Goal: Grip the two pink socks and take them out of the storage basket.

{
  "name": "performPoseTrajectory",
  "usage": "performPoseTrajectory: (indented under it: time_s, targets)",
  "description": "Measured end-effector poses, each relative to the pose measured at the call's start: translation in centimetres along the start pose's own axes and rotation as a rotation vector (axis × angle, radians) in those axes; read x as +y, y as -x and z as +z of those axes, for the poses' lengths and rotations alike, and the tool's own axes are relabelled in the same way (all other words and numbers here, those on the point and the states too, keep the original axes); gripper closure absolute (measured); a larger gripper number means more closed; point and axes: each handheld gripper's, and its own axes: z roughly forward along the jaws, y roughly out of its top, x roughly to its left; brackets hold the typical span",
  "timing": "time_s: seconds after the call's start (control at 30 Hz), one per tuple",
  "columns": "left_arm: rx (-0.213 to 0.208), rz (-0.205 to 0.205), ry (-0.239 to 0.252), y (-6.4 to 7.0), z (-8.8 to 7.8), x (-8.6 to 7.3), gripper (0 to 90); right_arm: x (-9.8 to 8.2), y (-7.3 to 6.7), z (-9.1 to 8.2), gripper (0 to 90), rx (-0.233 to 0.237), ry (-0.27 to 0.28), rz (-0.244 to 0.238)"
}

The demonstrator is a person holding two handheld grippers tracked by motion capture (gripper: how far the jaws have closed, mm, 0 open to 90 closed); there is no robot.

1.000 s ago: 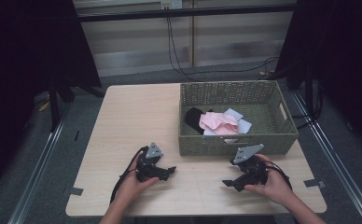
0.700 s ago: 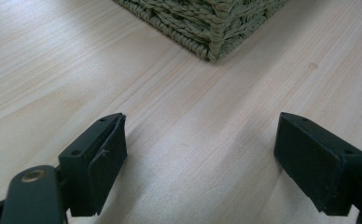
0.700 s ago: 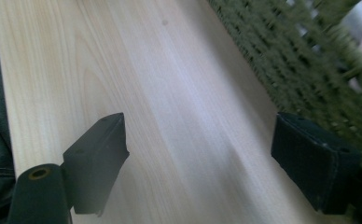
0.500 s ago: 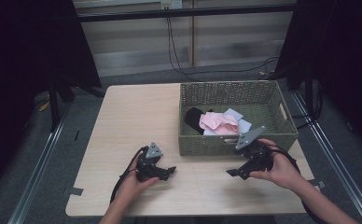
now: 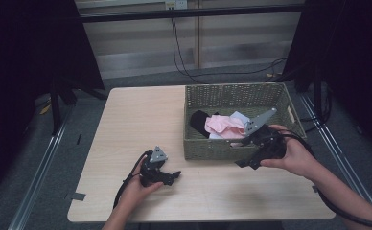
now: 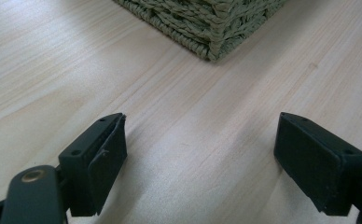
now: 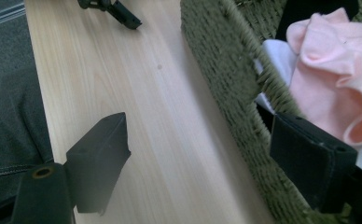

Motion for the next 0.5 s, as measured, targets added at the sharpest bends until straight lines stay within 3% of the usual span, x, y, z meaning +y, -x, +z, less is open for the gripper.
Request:
performPoseTrajectory:
  time_s: [0.23,0.5]
  targets:
    - [0.0,0.0,0.0,0.0,0.0,0.0,16.6,1.7,1.1,-0.9,19.6,-0.003,-0.007,0.016]
    - [0.0,0.0,0.0,0.0,0.0,0.0,16.6,3.0,4.1,-1.8,20.5,-0.037,-0.018,0.078]
